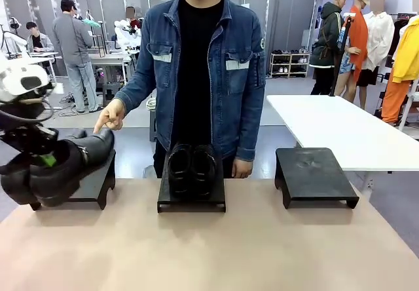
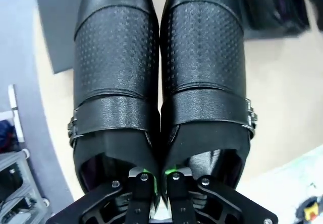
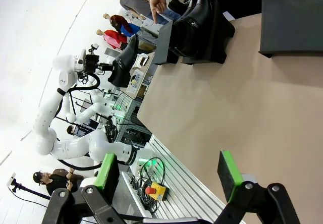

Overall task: Place the shoes on the stand as instructed by the person.
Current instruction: Pick up another pair of Shoes and place it on the Shoes Stand indicated by the person.

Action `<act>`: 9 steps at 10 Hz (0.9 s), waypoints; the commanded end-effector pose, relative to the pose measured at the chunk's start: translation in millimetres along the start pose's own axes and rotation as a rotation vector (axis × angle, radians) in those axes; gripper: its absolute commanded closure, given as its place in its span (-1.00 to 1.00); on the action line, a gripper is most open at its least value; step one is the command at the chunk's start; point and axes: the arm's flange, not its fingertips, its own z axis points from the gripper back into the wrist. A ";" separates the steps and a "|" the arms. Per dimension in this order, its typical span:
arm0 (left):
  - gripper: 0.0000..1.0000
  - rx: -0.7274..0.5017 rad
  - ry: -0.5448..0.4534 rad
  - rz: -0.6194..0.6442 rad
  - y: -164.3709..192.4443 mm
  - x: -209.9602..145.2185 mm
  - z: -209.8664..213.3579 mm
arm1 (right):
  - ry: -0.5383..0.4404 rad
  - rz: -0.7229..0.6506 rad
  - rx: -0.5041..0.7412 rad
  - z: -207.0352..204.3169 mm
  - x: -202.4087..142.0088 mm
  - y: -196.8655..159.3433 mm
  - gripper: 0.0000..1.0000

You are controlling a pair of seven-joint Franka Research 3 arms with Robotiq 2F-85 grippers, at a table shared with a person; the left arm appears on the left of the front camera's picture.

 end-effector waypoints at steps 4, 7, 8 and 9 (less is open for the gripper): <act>1.00 0.010 -0.073 0.073 42.5 87.8 -34.9 | -0.009 0.006 0.010 1.6 1.0 1.2 -1.00; 1.00 0.022 -0.051 0.140 60.2 128.7 -65.8 | -0.009 0.006 0.010 1.6 1.0 1.2 -1.00; 1.00 0.013 -0.050 0.156 63.9 136.8 -73.2 | -0.009 0.006 0.010 1.6 1.0 1.2 -1.00; 1.00 0.008 -0.051 0.166 66.2 143.0 -78.3 | -0.009 0.006 0.010 1.6 1.0 1.2 -1.00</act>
